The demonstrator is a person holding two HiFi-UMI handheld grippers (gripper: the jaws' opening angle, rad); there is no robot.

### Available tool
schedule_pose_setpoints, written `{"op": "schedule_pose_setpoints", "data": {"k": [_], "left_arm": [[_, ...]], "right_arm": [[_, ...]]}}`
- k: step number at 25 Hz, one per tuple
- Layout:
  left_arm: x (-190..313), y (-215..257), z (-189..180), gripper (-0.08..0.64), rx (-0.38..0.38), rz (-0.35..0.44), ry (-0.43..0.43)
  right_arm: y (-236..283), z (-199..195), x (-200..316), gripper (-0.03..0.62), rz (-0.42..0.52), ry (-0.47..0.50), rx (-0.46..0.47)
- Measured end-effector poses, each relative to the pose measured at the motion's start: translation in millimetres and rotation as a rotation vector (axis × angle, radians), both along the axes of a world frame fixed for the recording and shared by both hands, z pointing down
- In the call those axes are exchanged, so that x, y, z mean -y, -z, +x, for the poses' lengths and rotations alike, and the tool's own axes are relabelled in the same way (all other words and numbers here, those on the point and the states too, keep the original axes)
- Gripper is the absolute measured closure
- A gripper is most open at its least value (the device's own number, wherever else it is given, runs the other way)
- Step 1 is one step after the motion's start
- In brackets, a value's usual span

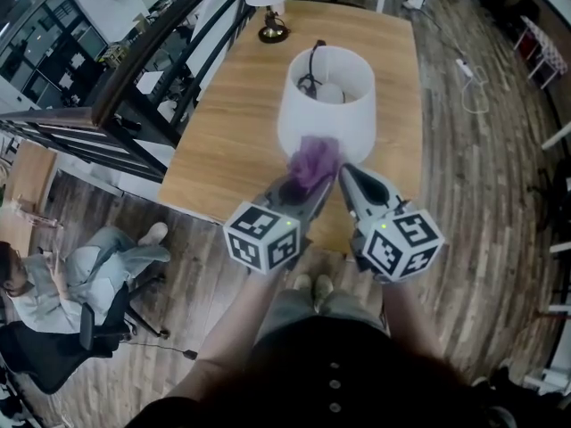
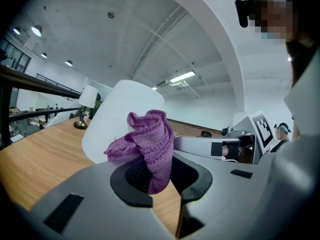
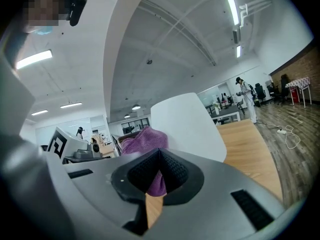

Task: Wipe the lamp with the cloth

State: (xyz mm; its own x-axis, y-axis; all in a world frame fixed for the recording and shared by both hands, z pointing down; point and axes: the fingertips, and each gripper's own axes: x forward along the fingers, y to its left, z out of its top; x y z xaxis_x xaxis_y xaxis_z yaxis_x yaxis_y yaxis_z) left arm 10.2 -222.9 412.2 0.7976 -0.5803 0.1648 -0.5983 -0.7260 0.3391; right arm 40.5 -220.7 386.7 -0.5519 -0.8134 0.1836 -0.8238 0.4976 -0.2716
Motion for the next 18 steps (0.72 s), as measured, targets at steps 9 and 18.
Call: {"op": "schedule_pose_setpoints", "data": {"k": [9, 18], "left_arm": [[-6.8, -23.6, 2.2, 0.482, 0.013, -0.052, -0.013], [-11.0, -17.5, 1.0, 0.482, -0.007, -0.036, 0.008]], "right_arm": [[-15.3, -3.2, -3.1, 0.58, -0.034, -0.007, 0.009], [-18.3, -6.7, -12.6, 0.58, -0.038, 0.001, 0.005]]}}
